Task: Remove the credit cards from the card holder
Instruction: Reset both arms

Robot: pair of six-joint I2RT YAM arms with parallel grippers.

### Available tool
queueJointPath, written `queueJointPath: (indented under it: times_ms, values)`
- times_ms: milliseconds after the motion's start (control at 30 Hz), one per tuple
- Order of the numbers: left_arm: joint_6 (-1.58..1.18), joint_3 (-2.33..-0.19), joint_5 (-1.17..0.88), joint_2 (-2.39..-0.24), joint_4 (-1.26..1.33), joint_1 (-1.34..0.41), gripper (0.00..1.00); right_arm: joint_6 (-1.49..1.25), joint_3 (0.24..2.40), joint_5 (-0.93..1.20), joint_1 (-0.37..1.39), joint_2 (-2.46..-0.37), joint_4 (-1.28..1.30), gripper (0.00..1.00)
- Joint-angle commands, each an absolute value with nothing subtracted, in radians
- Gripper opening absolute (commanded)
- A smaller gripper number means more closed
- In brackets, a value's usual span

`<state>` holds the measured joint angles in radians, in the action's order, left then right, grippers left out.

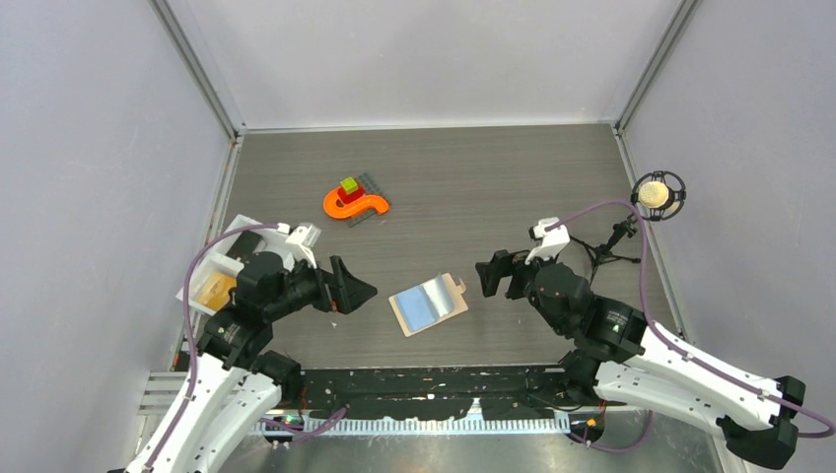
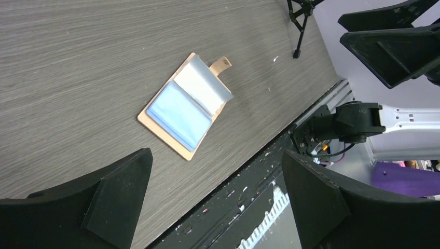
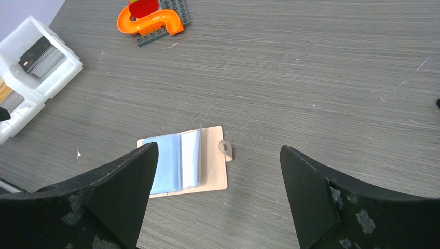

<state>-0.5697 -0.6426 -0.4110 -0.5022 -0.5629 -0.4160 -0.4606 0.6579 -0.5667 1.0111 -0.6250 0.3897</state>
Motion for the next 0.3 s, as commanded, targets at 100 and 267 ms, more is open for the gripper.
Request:
queueJointPath:
  times_ms: [100, 267]
  values:
    - [-0.596, -0.635, -0.374, -0.492, -0.455, -0.442, 1.0, -0.496, 0.631, -0.581, 1.008, -0.586, 0.346, 0.95]
    - [-0.598, -0.621, -0.353, -0.469, -0.46, -0.442, 1.0, -0.493, 0.629, -0.574, 1.007, -0.576, 0.342, 0.95]
